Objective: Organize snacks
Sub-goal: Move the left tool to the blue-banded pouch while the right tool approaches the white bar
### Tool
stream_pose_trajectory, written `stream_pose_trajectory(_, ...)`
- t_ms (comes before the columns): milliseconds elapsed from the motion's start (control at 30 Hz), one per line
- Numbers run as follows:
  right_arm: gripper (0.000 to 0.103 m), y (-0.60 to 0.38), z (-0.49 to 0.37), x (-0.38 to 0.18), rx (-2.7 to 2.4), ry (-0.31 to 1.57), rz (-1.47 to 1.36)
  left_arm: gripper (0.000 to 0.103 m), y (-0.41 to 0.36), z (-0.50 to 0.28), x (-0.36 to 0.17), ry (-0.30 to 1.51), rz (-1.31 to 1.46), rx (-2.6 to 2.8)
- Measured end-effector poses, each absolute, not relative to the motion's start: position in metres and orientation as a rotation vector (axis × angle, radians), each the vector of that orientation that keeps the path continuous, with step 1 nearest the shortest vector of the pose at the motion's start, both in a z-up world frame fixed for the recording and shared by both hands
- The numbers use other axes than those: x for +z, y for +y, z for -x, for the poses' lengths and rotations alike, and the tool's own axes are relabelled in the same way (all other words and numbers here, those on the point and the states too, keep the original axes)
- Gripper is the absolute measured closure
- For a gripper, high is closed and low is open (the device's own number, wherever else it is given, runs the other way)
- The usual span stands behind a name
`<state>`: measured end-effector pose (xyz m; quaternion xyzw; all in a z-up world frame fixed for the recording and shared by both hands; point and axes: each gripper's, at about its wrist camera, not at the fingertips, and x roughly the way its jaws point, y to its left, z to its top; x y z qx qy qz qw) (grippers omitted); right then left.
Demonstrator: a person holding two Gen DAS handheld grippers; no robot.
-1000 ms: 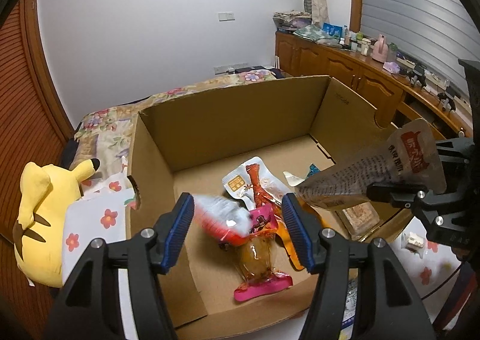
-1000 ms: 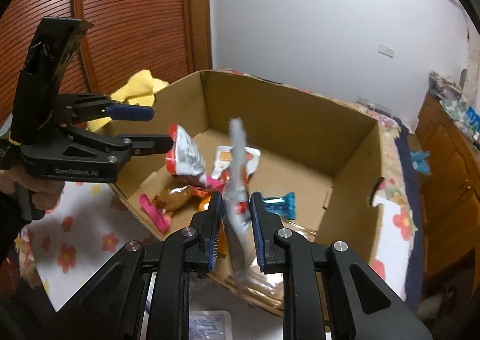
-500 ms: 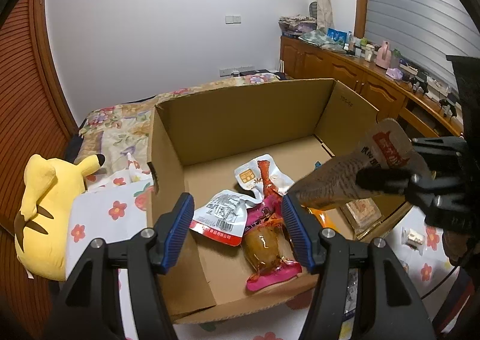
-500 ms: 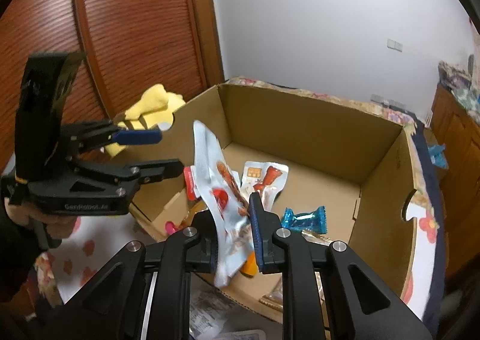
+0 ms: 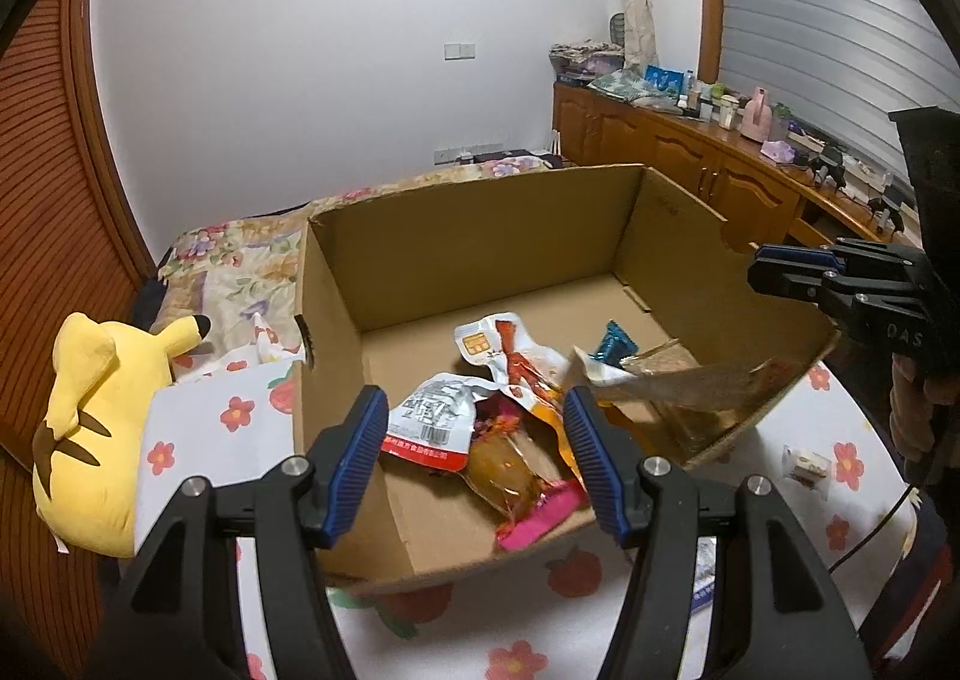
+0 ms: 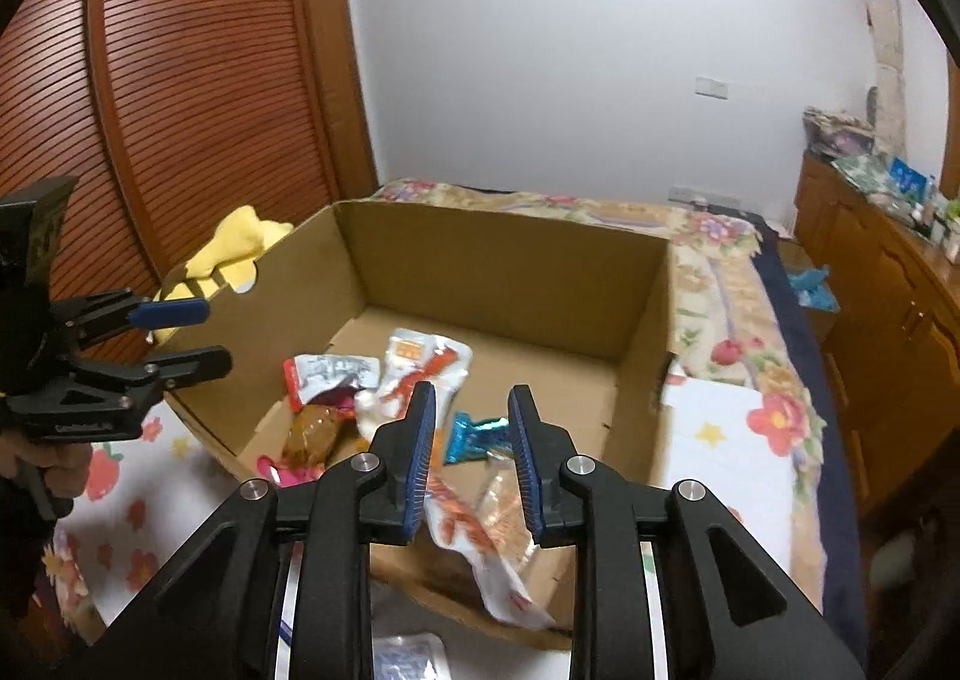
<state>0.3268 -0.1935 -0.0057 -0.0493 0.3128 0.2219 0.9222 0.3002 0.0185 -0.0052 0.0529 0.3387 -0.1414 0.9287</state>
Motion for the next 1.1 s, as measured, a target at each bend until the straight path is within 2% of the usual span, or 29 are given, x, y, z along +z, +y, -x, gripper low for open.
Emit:
stream_pose_trajectory(200, 0.070, -0.209, -0.305, 0.000, 0.441, 0.625, 0.081, 0.042, 0.012, -0.274, 0.005, 0.663, -0.105, -0.306)
stream_pose_trajectory(267, 0.063, -0.215, -0.295, 0.003, 0.439, 0.615, 0.078, 0.041, 0.010, -0.264, 0.006, 0.654, -0.107, -0.310)
stream_pose_trajectory(567, 0.050, -0.233, -0.244, 0.004, 0.407, 0.588, 0.105, 0.038, -0.006, -0.225, 0.005, 0.632, -0.112, -0.339)
stream_pose_trajectory(1100, 0.052, -0.257, -0.218, -0.065, 0.377, 0.725, 0.113, 0.038, -0.034, -0.200, -0.041, 0.709, -0.132, -0.367)
